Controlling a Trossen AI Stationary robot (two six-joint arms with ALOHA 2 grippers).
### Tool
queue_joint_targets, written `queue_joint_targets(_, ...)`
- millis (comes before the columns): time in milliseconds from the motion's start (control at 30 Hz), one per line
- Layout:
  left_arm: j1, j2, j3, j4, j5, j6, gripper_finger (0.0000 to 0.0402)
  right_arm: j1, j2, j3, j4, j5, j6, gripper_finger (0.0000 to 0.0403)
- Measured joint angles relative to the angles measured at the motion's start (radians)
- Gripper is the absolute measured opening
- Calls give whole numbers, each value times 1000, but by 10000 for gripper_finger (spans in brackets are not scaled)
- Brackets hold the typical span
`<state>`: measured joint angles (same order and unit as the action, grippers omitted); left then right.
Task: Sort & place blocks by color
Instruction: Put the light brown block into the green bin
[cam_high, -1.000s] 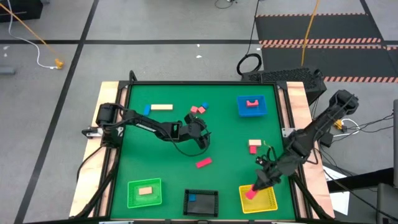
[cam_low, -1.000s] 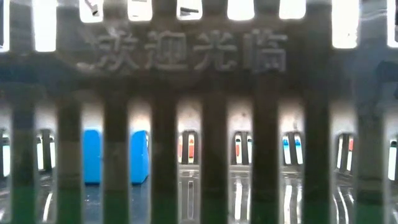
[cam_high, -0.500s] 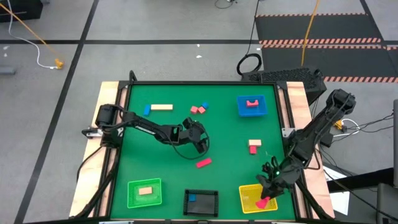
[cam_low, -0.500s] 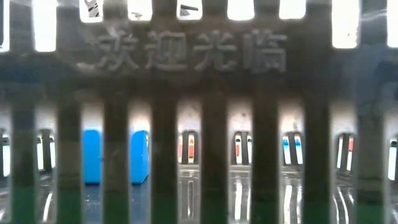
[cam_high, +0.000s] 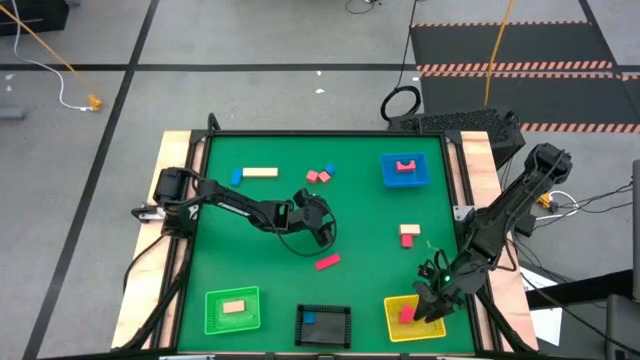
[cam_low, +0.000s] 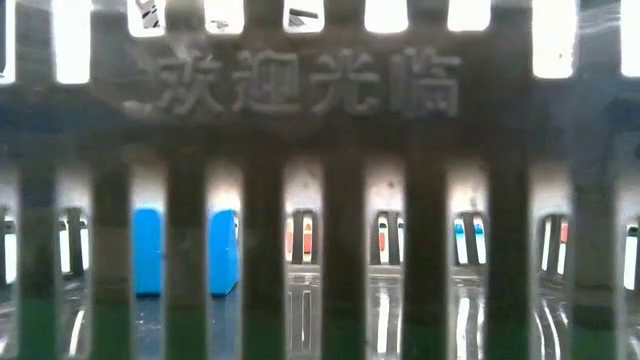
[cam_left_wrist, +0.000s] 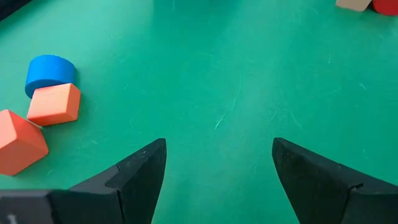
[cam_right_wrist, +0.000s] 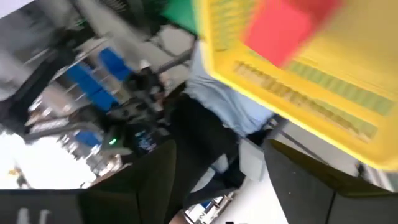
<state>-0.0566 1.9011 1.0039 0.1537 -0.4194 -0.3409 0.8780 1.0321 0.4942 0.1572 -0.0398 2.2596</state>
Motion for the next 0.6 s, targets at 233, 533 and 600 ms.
queue_joint_targets(233,10,0,0,15,0,17,294,-7,0,0,98,122,-214,237)
queue_joint_targets(533,6,0,0,31,105,58,294,-115,0,0,86,351,-759,236)
queue_joint_targets(600,-3,0,0,31,108,58,294,-141,0,0,78,451,-915,236)
